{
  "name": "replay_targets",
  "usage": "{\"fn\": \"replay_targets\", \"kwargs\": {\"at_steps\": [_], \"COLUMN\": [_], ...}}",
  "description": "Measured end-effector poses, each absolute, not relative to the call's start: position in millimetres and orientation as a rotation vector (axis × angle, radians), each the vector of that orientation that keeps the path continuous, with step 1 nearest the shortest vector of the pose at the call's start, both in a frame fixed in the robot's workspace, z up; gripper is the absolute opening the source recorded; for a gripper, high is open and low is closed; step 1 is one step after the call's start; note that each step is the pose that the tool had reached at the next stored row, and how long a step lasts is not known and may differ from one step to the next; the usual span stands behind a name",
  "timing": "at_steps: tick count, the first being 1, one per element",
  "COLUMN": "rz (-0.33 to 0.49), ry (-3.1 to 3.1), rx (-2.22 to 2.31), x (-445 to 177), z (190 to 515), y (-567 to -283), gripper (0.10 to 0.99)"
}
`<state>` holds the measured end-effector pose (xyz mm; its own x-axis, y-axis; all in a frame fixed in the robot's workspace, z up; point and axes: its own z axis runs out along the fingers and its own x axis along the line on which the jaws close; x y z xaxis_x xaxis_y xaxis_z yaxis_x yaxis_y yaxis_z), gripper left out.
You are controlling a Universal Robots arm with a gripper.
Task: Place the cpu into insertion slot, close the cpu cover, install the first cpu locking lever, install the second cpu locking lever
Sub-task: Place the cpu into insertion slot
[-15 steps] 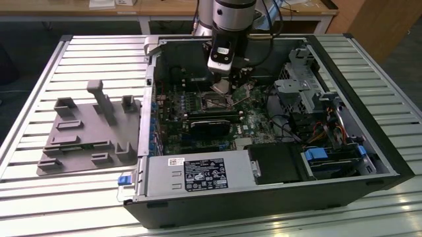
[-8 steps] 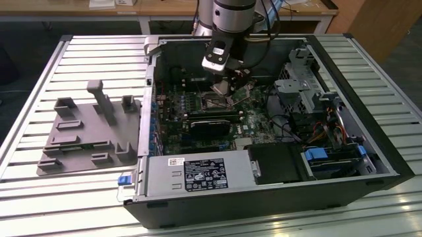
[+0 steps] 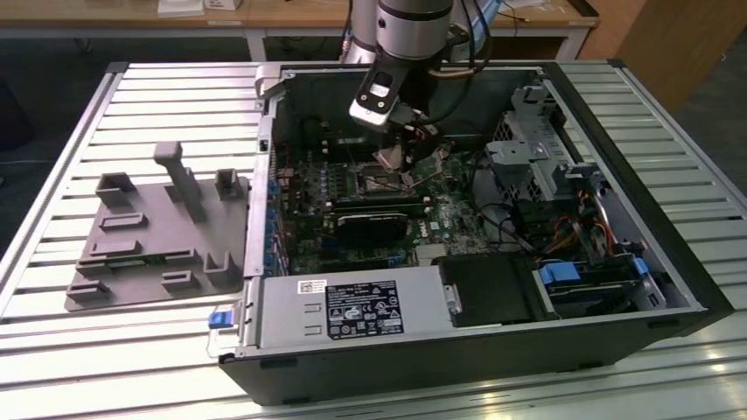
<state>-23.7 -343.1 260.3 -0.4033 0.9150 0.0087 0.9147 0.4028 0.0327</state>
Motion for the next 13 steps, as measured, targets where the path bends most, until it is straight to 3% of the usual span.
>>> {"fn": "replay_targets", "kwargs": {"at_steps": [13], "rz": [0.043], "ry": [2.44], "rx": [1.953], "x": [-23.7], "z": [255.9], "y": [-343.1], "gripper": [0.537]}}
